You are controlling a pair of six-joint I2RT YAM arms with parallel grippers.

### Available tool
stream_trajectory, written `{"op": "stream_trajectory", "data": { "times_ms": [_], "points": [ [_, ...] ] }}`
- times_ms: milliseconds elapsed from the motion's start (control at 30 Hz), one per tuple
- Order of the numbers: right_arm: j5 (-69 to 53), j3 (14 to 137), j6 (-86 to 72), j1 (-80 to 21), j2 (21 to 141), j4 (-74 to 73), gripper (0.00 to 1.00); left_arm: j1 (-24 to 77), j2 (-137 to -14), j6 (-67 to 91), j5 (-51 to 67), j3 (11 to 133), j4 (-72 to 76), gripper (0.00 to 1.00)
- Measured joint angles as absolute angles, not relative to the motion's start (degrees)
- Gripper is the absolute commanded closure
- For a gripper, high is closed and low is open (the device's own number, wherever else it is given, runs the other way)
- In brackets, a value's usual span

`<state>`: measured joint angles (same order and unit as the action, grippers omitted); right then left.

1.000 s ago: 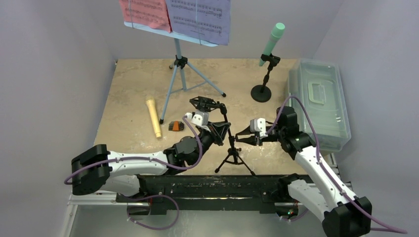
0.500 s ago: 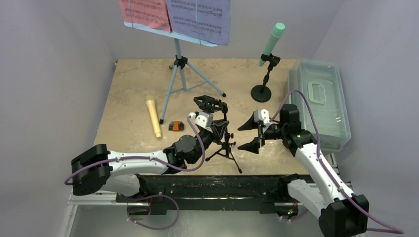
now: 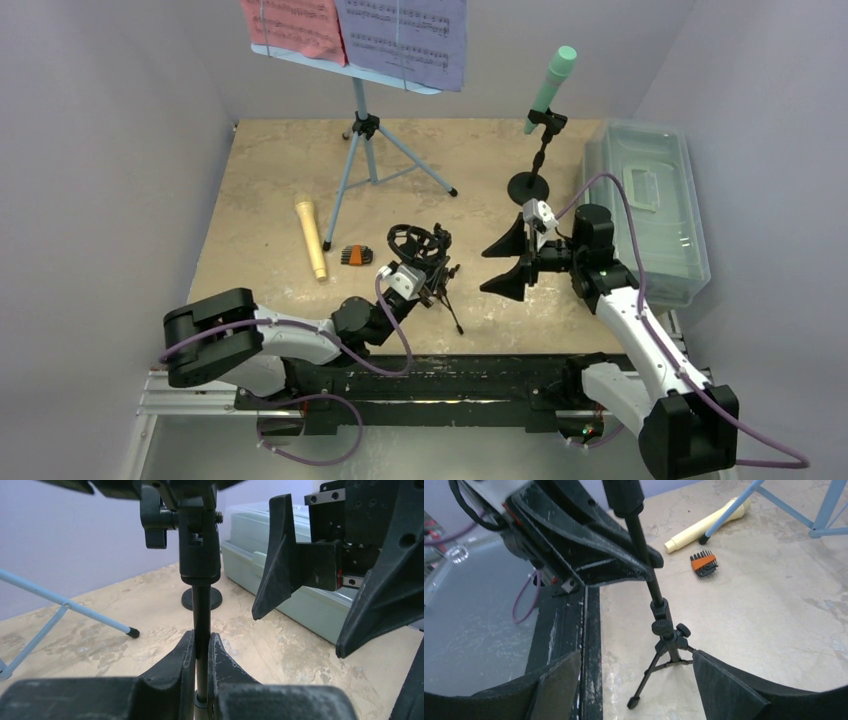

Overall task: Pack up the instrument practice props
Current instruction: Unscrew the knob on the microphone stand.

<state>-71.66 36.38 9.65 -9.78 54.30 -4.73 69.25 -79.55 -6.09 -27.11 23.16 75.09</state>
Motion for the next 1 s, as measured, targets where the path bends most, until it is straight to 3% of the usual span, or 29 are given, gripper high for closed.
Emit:
{"op": "stream_trajectory", "data": {
  "times_ms": [267,300,400,433,533,733,1000],
  "points": [
    [-72.14,34.02,1.32,-10.13,60.42,1.5,0.16,69.28,-84.31,-7.68,-26.09,16.86,86.65,1.0],
    [-72.14,34.0,0.99,-10.22,60.69,1.58,0.16,69.25,-84.49,-7.53,-26.17,15.97,86.63,0.94],
    [-72.16,34.0,0.36,-10.66,60.69,2.02,0.15,69.28,-84.64,-7.16,-26.76,14.55,86.76,0.44],
    [-72.14,34.0,0.32,-10.79,60.71,2.17,0.15,69.3,-84.53,-7.16,-27.24,14.24,86.46,0.33],
    [-72.14,34.0,0.1,-10.92,60.71,2.22,0.15,69.14,-83.24,-6.09,-28.8,13.19,85.8,0.15],
    [-72.14,34.0,0.69,-10.92,60.71,1.87,0.15,69.12,-69.41,-1.02,-28.49,10.83,77.82,0.08],
    [-72.14,34.0,2.61,-10.92,60.71,0.38,0.15,69.12,-53.34,0.38,-24.6,6.66,61.17,0.07]
  ]
}}
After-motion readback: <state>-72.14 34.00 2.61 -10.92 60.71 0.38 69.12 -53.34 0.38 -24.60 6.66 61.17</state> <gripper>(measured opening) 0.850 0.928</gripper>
